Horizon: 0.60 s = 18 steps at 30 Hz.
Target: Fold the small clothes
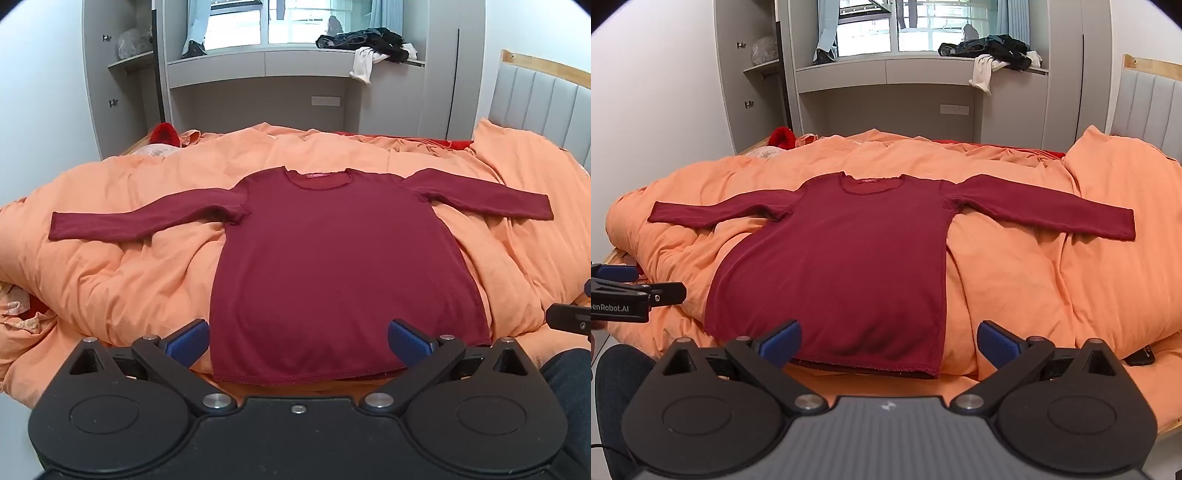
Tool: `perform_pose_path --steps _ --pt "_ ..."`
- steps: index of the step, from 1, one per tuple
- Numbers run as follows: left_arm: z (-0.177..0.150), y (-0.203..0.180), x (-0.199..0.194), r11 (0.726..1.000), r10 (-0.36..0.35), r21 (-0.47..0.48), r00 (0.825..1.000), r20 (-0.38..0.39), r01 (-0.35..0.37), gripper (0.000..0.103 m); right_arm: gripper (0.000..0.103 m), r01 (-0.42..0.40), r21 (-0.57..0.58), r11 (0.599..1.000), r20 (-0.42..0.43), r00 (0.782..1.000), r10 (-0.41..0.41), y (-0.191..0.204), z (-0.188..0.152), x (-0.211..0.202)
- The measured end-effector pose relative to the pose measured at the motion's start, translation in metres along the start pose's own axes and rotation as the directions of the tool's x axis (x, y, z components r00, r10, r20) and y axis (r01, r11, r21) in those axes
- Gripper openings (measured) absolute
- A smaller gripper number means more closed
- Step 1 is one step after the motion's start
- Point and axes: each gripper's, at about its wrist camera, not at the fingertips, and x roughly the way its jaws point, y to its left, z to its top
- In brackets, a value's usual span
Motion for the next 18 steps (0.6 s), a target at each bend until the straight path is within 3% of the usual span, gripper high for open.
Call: perform_pose_path --steps 9,10,18 --pt "0.001 -0.009 0.003 0.998 0.062 0.005 0.998 -0.001 -0.062 0.102 0.103 0.003 -0.006 1.0 0.016 1.0 -0.003 0.003 -0.002 -0.001" --pt "0.001 0.001 0.005 1.0 0.009 -0.018 1.0 0.0 -0.009 0.102 0.103 -0.001 -0.014 1.0 -0.001 1.0 0.001 0.004 0.003 0.003" --pt "0.002 0.002 0.005 1.0 -0.002 -0.022 1.0 -0.008 0.002 0.102 0.103 0.005 -0.023 1.0 0.016 1.0 -0.005 0.004 0.004 0.003"
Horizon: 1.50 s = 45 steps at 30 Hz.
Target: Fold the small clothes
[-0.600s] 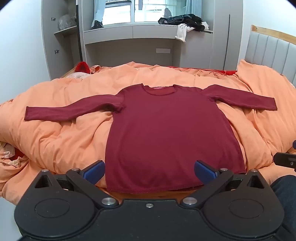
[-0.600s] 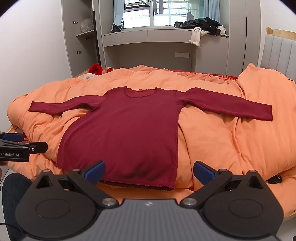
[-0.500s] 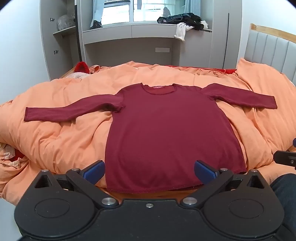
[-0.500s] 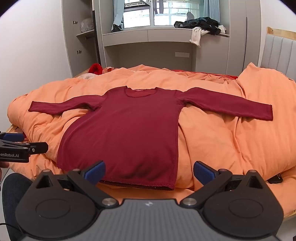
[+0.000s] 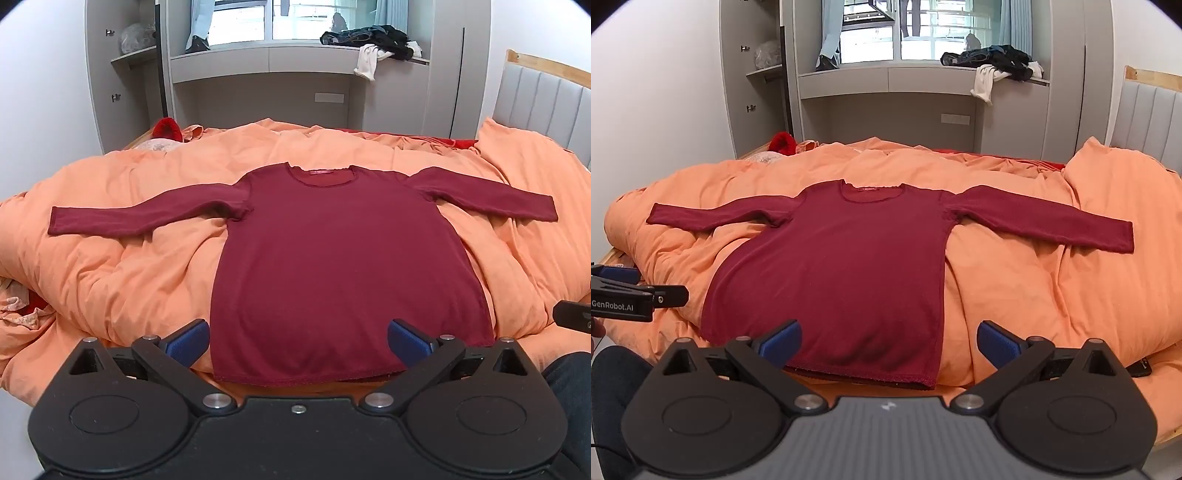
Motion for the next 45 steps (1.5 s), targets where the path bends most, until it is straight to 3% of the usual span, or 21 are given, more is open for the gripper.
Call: perform_pose_path --steps 5,10,45 --pt "-0.0004 -0.0011 0.0014 0.999 0.037 0.01 0.999 0.002 -0.037 0.102 0.103 -0.007 -0.002 1.0 0.002 1.0 0.007 0.0001 -0.0008 0.0009" --pt "-0.0005 -0.0003 -0.0004 1.0 0.013 0.004 1.0 0.003 -0.013 0.102 0.103 -0.007 -0.006 1.0 0.021 1.0 0.008 0.0004 -0.0003 -0.0012" --pt "-0.0075 -0.0017 -0.0077 1.0 0.03 -0.002 1.0 -0.011 -0.03 0.102 0.103 -0.029 -0.017 0.999 0.029 0.999 0.03 0.0015 -0.0034 -0.003"
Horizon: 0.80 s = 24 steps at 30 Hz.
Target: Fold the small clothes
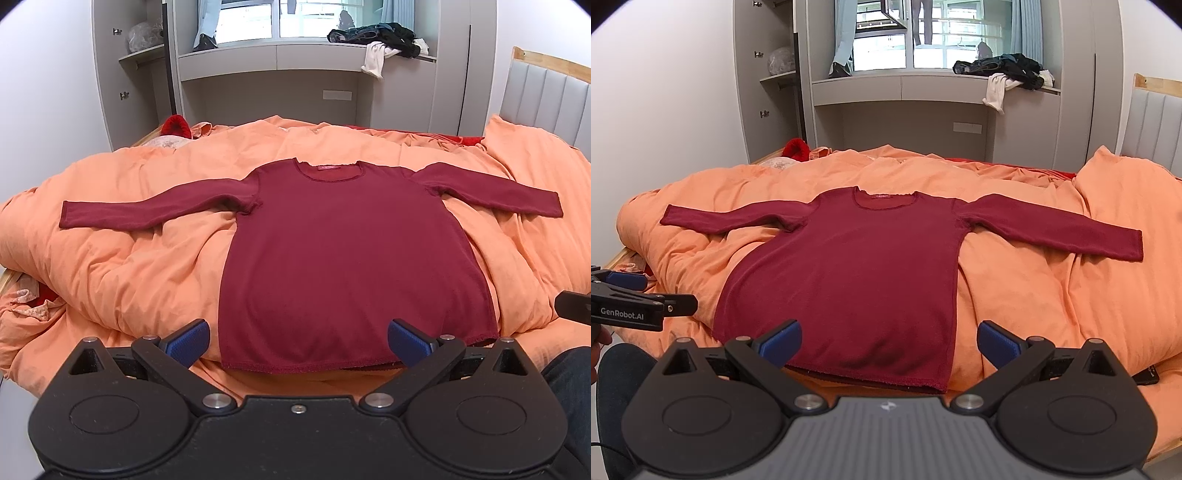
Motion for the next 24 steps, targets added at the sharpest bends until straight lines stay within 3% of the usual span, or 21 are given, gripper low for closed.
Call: perform_pose_path --steps 24 --pt "-0.0039 -0.0016 -0.0043 1.0 -0.006 0.005 1.0 0.007 0.006 0.102 0.103 -0.016 0.017 1.0 0.012 1.0 0.016 -0.0013 -0.0041 -0.0072"
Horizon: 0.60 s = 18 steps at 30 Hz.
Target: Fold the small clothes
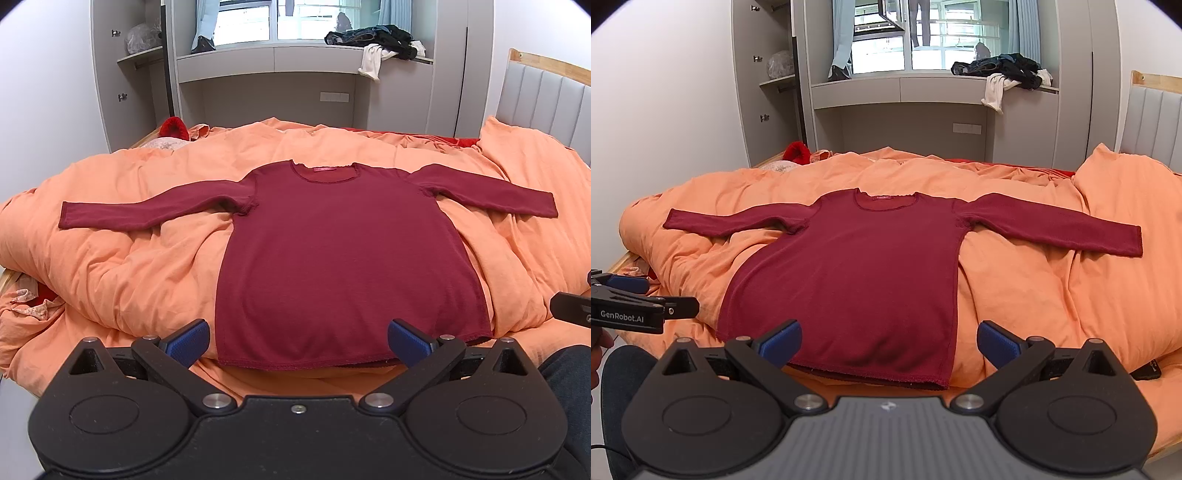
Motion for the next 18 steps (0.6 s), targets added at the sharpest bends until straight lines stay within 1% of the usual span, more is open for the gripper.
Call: perform_pose_path --steps 10,14,18 --pt "-0.0044 -0.0053 -0.0077 1.0 -0.005 0.006 1.0 0.003 0.005 0.102 0.103 0.008 0.019 1.0 0.007 1.0 -0.008 -0.0024 -0.0041 -0.0072" --pt "-0.0036 -0.0062 -0.006 1.0 0.002 0.005 1.0 -0.003 -0.002 0.102 0.103 0.021 0.027 0.999 0.005 1.0 -0.021 -0.0044 -0.005 -0.0073" --pt "-0.0001 -0.0084 -0.0013 1.0 0.016 0.01 1.0 -0.002 -0.016 0.102 0.103 0.032 0.01 0.999 0.018 0.999 -0.032 -0.007 -0.0063 -0.0064"
